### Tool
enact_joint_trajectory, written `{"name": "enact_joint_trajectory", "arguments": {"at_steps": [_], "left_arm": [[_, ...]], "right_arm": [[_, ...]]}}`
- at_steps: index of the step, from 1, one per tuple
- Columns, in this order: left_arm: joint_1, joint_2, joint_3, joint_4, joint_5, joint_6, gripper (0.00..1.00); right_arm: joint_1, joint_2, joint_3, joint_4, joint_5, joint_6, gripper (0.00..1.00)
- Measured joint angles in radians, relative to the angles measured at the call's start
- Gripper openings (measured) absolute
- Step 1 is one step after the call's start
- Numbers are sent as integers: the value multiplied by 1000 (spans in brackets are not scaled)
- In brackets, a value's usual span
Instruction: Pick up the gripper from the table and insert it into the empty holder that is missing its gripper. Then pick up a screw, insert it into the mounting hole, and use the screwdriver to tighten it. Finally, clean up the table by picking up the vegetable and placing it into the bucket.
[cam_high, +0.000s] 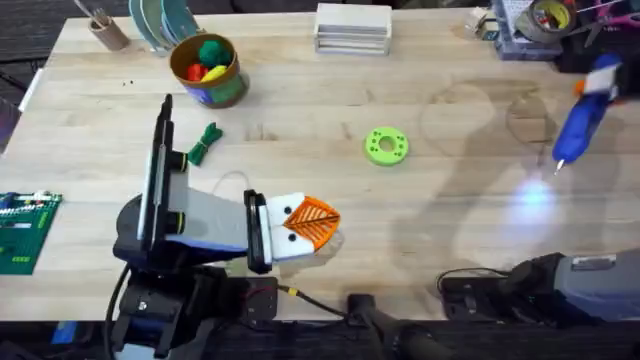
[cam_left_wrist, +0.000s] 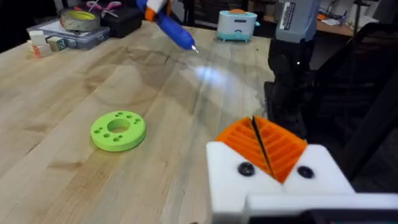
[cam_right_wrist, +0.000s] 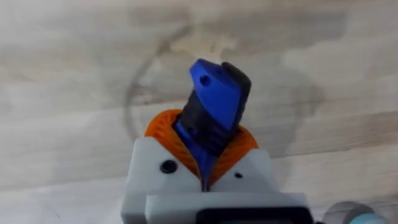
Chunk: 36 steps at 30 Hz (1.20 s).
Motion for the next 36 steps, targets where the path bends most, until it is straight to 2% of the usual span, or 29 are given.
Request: {"name": "enact_joint_trajectory", "arguments": {"at_steps": [8,20,24,28,32,36], "left_arm": [[0,0,0,0,0,0,4],[0,0,0,0,0,0,4],[0,0,0,0,0,0,4],[0,0,0,0,0,0,4],[0,0,0,0,0,0,4],[0,0,0,0,-1,0,4]], "right_arm": [[34,-242,12,22,-45,88,30],[95,-538,-13,-68,-57,131,30],[121,-667,-125,-22,-66,160,30],[176,-787,-274,107,-116,223,30],[273,-884,-401,279,-167,313,30],[423,-949,-495,448,-200,388,30]]}}
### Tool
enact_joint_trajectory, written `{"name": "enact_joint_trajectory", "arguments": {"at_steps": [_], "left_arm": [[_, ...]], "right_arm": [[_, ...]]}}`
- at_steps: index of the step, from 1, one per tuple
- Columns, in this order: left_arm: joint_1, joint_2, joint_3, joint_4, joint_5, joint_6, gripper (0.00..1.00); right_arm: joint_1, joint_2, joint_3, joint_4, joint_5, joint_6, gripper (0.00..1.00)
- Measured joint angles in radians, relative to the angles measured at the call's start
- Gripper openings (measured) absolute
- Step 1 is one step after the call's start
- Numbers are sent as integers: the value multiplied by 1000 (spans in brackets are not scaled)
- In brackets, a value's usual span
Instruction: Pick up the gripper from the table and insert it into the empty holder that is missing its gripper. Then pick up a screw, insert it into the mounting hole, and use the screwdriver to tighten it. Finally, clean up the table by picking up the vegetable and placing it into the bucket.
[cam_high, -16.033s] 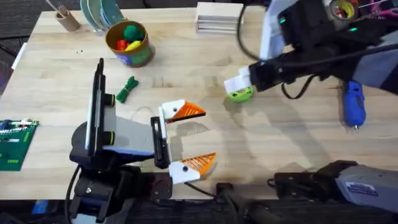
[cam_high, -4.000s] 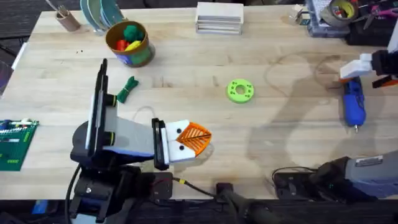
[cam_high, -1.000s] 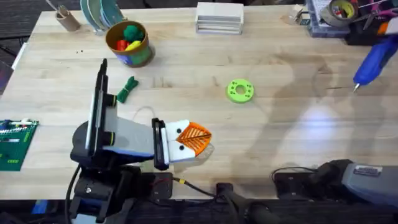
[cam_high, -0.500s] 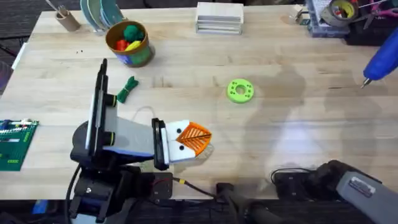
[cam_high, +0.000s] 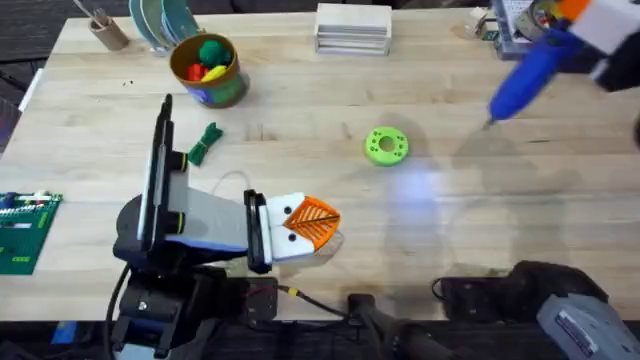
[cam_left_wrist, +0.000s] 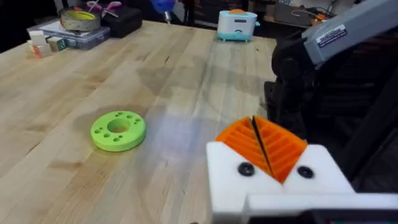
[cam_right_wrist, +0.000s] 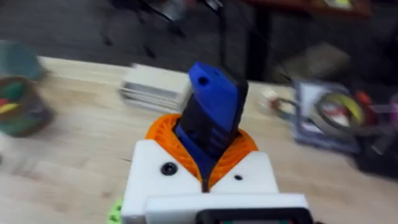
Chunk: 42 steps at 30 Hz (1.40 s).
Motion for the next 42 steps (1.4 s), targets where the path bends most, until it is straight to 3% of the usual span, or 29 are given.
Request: {"name": "enact_joint_trajectory", "arguments": {"at_steps": [11,17,18,21,28,42], "left_arm": [[0,0,0,0,-3,0,4],[0,0,0,0,-3,0,4],[0,0,0,0,-3,0,4],[0,0,0,0,-3,-1,4],[0,0,0,5,-19,-2,4],[0,0,0,8,-37,-5,4]], "right_arm": [[455,19,-78,437,-14,82,30],[684,93,-78,648,-15,134,30],[791,135,-78,712,-16,149,30],[880,179,-78,749,-20,155,30],[1006,247,-79,778,-33,158,30],[1066,316,-79,793,-56,158,30]]}}
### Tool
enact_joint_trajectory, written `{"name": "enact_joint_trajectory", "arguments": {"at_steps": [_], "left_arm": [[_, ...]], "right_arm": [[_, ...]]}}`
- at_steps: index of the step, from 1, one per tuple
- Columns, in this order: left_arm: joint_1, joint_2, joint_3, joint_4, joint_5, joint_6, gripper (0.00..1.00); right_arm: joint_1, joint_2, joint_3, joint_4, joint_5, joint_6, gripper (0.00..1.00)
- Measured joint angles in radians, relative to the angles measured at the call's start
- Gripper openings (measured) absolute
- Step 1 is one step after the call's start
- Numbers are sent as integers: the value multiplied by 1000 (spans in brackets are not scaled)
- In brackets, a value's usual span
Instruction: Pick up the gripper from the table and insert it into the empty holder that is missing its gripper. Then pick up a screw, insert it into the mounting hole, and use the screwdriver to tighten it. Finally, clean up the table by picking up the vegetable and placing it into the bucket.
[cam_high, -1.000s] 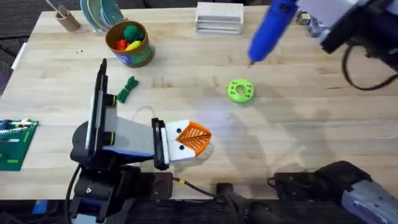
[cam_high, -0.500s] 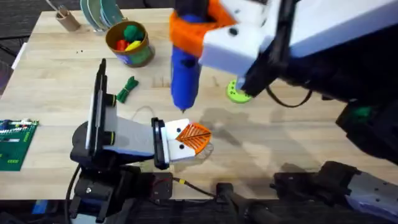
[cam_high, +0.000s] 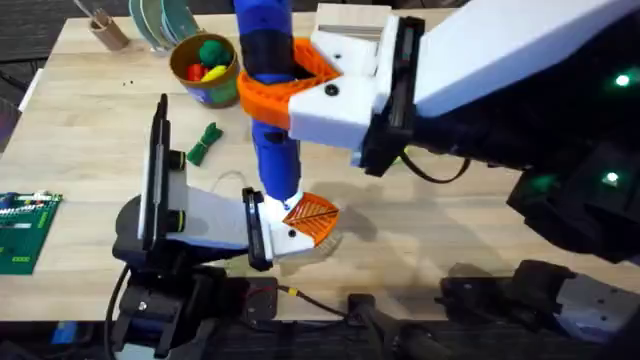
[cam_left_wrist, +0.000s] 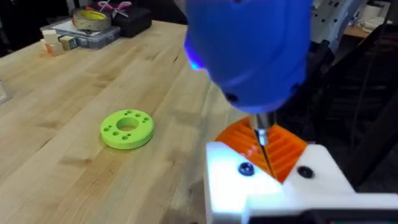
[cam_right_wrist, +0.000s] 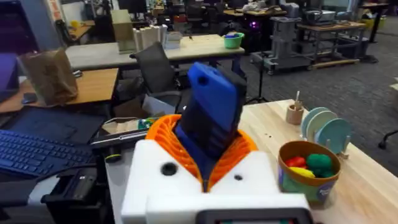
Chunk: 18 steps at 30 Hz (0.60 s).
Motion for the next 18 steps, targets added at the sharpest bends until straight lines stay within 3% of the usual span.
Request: {"name": "enact_joint_trajectory", "arguments": {"at_steps": [18], "left_arm": [[0,0,0,0,0,0,4]], "right_arm": [[1,61,-1,-5,-26,-5,30]]}}
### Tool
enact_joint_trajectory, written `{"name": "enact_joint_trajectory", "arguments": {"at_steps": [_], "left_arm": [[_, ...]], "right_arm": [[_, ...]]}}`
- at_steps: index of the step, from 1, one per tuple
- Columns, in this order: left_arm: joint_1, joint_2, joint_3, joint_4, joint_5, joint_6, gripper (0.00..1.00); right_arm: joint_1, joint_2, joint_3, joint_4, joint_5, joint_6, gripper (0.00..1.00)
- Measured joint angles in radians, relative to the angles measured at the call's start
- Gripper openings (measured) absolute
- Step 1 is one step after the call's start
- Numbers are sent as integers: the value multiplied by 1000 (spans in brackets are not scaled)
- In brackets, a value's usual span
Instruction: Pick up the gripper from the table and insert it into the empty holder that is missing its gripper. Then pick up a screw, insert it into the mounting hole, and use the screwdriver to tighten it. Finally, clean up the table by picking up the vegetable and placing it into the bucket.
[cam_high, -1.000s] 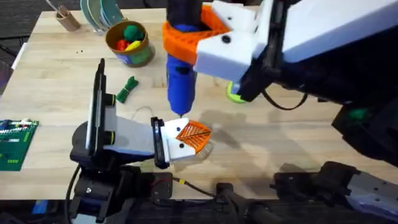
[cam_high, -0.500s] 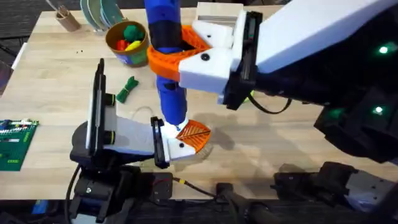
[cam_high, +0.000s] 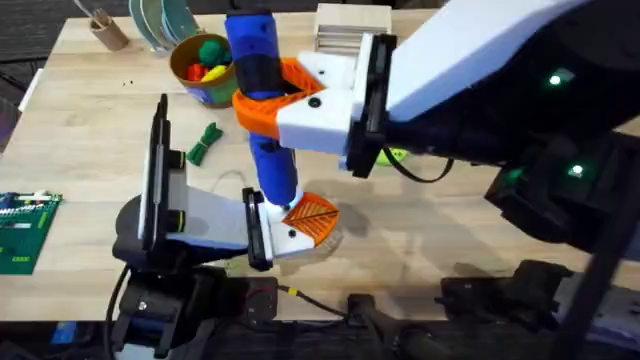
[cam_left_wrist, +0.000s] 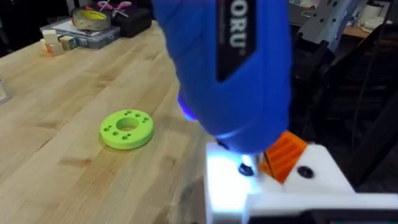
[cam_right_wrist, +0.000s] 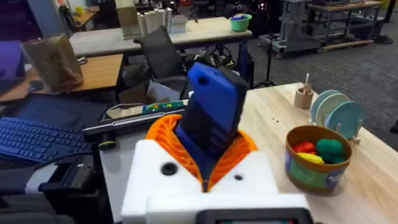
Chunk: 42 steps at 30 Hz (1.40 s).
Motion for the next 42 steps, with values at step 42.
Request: {"name": "enact_joint_trajectory", "arguments": {"at_steps": [42], "left_arm": [[0,0,0,0,1,0,4]], "right_arm": [[0,-5,0,10,-31,-79,30]]}}
